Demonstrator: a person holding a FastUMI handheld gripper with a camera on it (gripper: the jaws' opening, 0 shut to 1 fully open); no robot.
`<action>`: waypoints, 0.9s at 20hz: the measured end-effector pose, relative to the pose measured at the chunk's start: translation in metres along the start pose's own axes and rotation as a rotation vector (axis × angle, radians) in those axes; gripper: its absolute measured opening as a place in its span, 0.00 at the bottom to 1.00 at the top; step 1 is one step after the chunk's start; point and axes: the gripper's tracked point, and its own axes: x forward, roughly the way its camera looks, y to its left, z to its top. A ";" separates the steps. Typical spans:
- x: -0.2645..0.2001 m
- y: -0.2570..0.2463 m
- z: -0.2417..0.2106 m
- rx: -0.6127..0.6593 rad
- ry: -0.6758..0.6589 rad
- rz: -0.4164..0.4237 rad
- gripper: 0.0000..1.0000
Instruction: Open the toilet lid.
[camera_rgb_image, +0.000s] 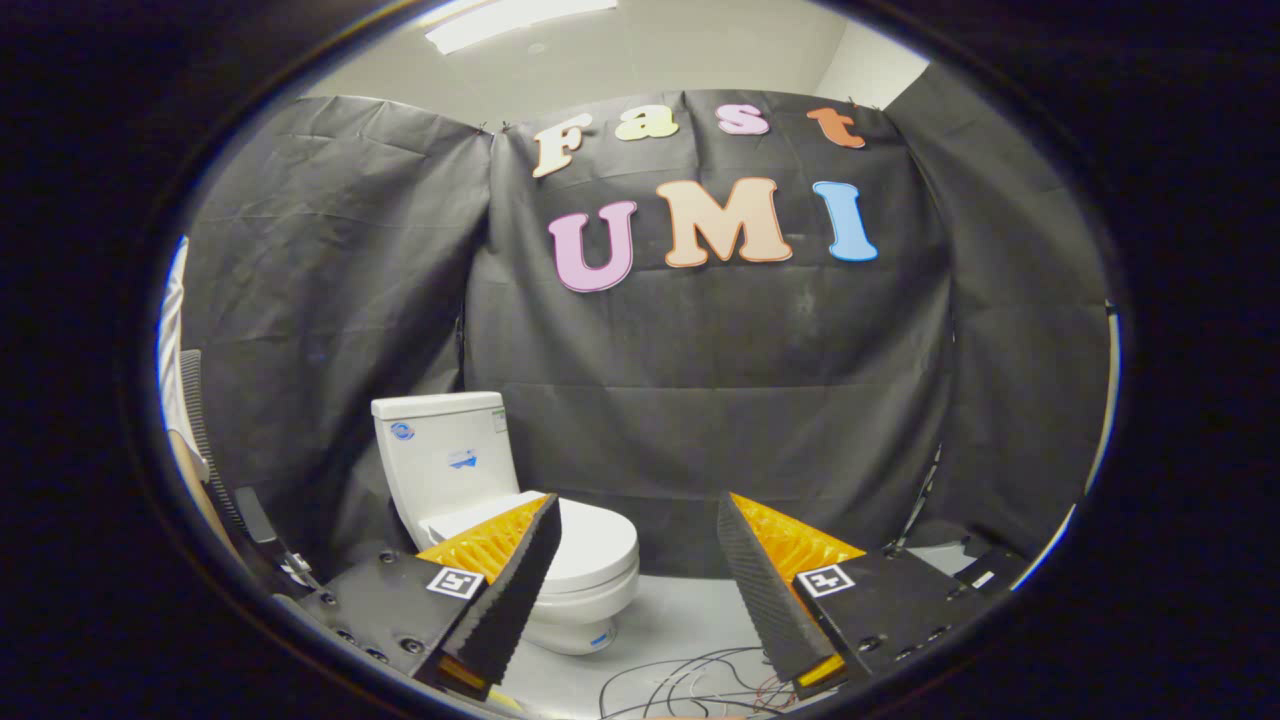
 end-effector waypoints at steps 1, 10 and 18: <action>0.000 0.001 -0.001 -0.002 0.000 0.001 0.97; 0.001 0.001 0.000 -0.002 0.000 0.000 0.98; 0.014 0.000 -0.011 -0.006 0.039 -0.004 0.97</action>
